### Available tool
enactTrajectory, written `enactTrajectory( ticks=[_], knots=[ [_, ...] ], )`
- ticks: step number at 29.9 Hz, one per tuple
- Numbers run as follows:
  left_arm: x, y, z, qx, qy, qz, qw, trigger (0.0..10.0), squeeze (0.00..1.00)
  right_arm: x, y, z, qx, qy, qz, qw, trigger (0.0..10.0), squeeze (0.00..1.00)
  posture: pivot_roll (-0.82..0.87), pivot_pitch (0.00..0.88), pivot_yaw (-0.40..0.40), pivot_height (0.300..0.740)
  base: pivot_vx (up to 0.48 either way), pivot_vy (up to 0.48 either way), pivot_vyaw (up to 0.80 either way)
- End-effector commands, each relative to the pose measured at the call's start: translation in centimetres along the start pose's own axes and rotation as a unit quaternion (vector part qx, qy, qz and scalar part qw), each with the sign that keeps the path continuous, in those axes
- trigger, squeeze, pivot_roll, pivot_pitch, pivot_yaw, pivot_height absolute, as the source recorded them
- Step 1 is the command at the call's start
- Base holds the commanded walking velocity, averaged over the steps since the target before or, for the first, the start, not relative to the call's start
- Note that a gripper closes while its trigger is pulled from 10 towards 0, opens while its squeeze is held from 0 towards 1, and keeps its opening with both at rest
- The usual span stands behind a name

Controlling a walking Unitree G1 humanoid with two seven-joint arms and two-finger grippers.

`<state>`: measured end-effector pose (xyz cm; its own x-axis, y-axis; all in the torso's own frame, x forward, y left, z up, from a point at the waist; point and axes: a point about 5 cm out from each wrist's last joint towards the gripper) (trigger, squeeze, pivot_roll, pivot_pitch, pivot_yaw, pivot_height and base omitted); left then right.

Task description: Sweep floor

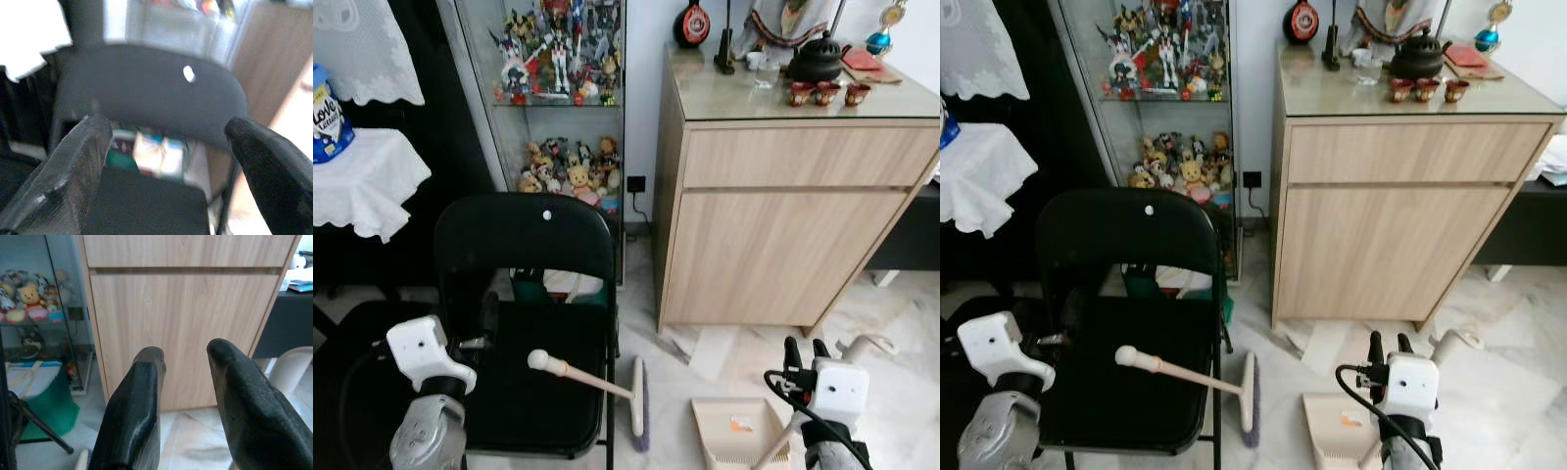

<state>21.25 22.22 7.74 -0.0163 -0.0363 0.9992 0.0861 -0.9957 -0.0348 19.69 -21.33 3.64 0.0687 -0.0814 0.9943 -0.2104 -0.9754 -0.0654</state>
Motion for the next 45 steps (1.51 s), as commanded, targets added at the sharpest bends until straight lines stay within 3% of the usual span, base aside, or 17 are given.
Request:
enactTrajectory(
  ticks=[1,5,6,7,13,20,28,32,37,41,42,45],
  knots=[
    [0.0,-0.1,-0.5,-0.007,-0.009,0.007,1.0,10.0,0.0,-0.3,0.1,-0.1,-0.003,-0.005,0.001,1.0,10.0,0.0,-0.1,0.0,0.016,0.74,0.0,0.0,0.0],
    [-1.2,-1.0,-2.3,0.014,-0.043,0.002,0.999,10.0,0.0,-0.7,0.1,-0.3,0.0,-0.014,-0.002,1.0,10.0,0.0,-0.08,0.0,0.012,0.74,0.0,0.0,0.0],
    [-1.4,-1.1,-2.4,0.024,-0.048,-0.005,0.999,10.0,0.55,-0.8,0.0,-0.4,0.0,-0.016,-0.002,1.0,10.0,0.0,-0.08,0.0,0.012,0.74,0.0,0.0,0.0],
    [-1.5,-1.3,-2.5,0.035,-0.053,-0.016,0.998,10.0,1.0,-1.0,0.0,-0.4,0.001,-0.019,-0.002,1.0,10.0,0.0,-0.08,0.0,0.009,0.74,0.0,0.0,0.0],
    [-1.6,-1.7,-2.4,0.079,-0.056,-0.074,0.993,10.0,1.0,-1.5,-0.1,-0.5,0.002,-0.027,-0.003,1.0,10.0,0.0,-0.09,0.0,0.011,0.74,0.0,0.0,0.0],
    [-1.4,-0.6,-2.1,0.021,-0.057,-0.131,0.99,10.0,1.0,-1.8,0.1,-0.6,0.0,-0.031,-0.004,0.999,10.0,0.0,-0.08,0.0,0.01,0.74,0.0,0.0,0.0],
    [-1.4,-0.7,-2.2,0.021,-0.054,-0.121,0.991,10.0,1.0,-2.0,0.1,-0.6,0.002,-0.034,-0.004,0.999,10.0,0.0,-0.08,0.0,0.008,0.74,0.0,0.0,0.0],
    [-0.8,-0.2,-2.3,-0.008,-0.042,-0.119,0.992,10.0,1.0,-2.1,0.2,-0.6,0.002,-0.036,-0.005,0.999,10.0,0.0,-0.08,0.0,0.005,0.74,0.0,0.0,0.0],
    [-0.6,0.7,-2.8,-0.064,-0.047,-0.084,0.993,10.0,1.0,-2.1,0.3,-0.5,0.003,-0.036,-0.006,0.999,10.0,0.0,-0.08,0.0,0.004,0.74,0.0,0.0,0.0],
    [-0.5,0.9,-2.9,-0.08,-0.05,-0.067,0.993,10.0,1.0,-2.2,0.2,-0.5,0.003,-0.037,-0.006,0.999,10.0,0.0,-0.07,0.0,0.003,0.74,0.0,0.0,0.0],
    [-0.7,1.0,-2.9,-0.089,-0.054,-0.052,0.993,10.0,0.0,-2.2,0.2,-0.5,0.004,-0.038,-0.006,0.999,10.0,0.0,-0.07,0.0,0.003,0.74,0.0,0.0,0.0],
    [-0.9,1.1,-3.0,-0.091,-0.058,-0.035,0.994,10.0,0.0,-2.3,0.1,-0.5,0.005,-0.04,-0.006,0.999,10.0,0.0,-0.07,0.0,0.004,0.74,0.0,0.0,0.0]
  ],
)
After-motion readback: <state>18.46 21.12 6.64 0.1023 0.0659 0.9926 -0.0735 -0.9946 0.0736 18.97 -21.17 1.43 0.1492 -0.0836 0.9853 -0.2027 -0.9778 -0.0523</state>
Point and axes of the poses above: a point about 5 cm out from each wrist's last joint towards the gripper, its own z axis pointing out of the wrist towards the gripper, its own x axis along the axis of the wrist's last joint, y = z × x, and after that the axes turned 10 degrees about z, right-handed
